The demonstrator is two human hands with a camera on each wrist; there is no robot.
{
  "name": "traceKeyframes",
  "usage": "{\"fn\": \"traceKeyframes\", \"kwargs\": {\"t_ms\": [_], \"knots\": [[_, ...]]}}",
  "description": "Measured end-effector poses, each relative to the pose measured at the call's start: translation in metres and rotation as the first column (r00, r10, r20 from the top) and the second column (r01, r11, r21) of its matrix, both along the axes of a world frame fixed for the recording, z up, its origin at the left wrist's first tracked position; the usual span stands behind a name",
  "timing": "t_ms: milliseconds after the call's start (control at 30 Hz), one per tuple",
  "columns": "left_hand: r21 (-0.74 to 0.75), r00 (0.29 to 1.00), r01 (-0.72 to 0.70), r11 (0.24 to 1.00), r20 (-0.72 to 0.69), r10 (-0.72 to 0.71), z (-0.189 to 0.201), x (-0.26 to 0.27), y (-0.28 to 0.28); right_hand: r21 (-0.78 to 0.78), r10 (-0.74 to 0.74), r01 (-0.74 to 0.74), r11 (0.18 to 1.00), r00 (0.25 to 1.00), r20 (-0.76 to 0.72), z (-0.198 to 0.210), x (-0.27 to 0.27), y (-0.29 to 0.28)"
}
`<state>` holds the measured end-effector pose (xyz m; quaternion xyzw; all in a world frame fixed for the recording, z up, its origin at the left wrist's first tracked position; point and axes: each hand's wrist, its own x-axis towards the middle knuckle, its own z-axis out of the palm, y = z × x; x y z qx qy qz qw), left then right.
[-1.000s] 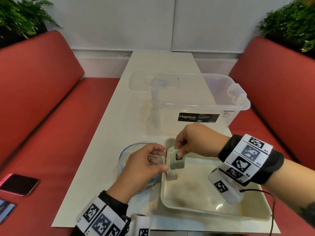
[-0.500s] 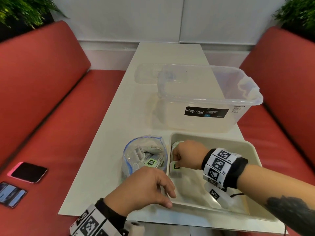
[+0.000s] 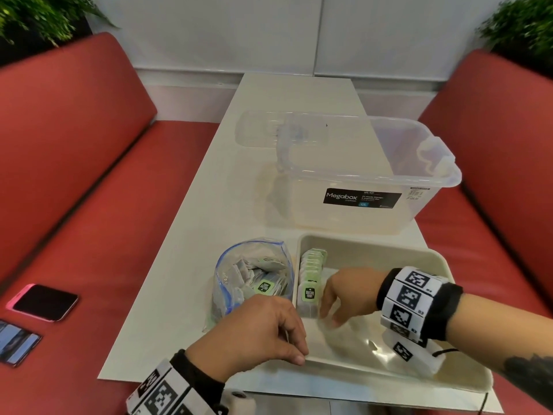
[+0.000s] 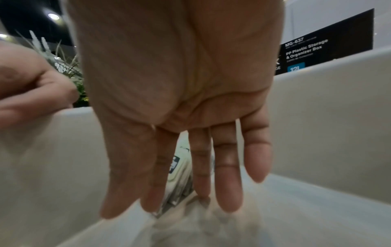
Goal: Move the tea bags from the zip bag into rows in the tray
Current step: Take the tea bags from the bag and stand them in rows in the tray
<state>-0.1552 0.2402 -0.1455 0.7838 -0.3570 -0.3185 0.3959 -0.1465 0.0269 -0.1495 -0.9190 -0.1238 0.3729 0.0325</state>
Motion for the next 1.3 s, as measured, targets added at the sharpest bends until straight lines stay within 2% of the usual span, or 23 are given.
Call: {"fn": "traceKeyframes", "kwargs": {"t_ms": [133, 233, 467, 767, 1067, 1133, 1200, 1267, 1300], "knots": [[0.006, 1.000, 0.002, 1.000, -0.002, -0.002, -0.001, 0.000, 0.001, -0.056, 0.142, -0.143, 0.988, 0.990, -0.025, -0.003, -0.002, 0.007], [0.012, 1.000, 0.007, 1.000, -0.002, -0.007, -0.001, 0.001, 0.001, -0.069, 0.190, -0.191, 0.979, 0.982, -0.013, -0.007, -0.001, 0.013], [0.022, 1.000, 0.018, 1.000, 0.017, -0.018, 0.000, 0.000, 0.001, -0.106, 0.182, -0.178, 0.978, 0.983, 0.023, -0.010, 0.001, 0.015], [0.027, 0.999, 0.019, 0.999, 0.025, -0.020, 0.000, 0.000, 0.001, -0.050, 0.170, -0.170, 0.984, 0.985, -0.013, -0.006, 0.002, 0.016], [-0.007, 1.000, -0.023, 1.000, -0.002, 0.023, -0.003, -0.002, 0.005, 0.034, 0.104, -0.103, 0.994, 0.994, -0.037, -0.001, 0.002, 0.015], [-0.060, 0.997, -0.072, 0.996, -0.015, 0.072, -0.003, -0.003, 0.009, 0.039, 0.098, -0.097, 0.995, 0.995, -0.036, 0.001, 0.001, 0.015], [-0.126, 0.979, -0.202, 0.971, 0.009, 0.205, -0.002, 0.001, 0.016, 0.043, 0.091, -0.090, 0.995, 0.995, -0.041, 0.003, 0.000, 0.015], [-0.209, 0.905, -0.379, 0.902, 0.121, 0.408, -0.001, 0.007, 0.023, 0.049, 0.071, -0.068, 0.996, 0.996, -0.048, 0.006, -0.001, 0.015], [-0.249, 0.833, -0.453, 0.856, 0.225, 0.506, -0.001, 0.013, 0.026, 0.051, 0.054, -0.051, 0.997, 0.997, -0.053, 0.008, -0.002, 0.015]]}}
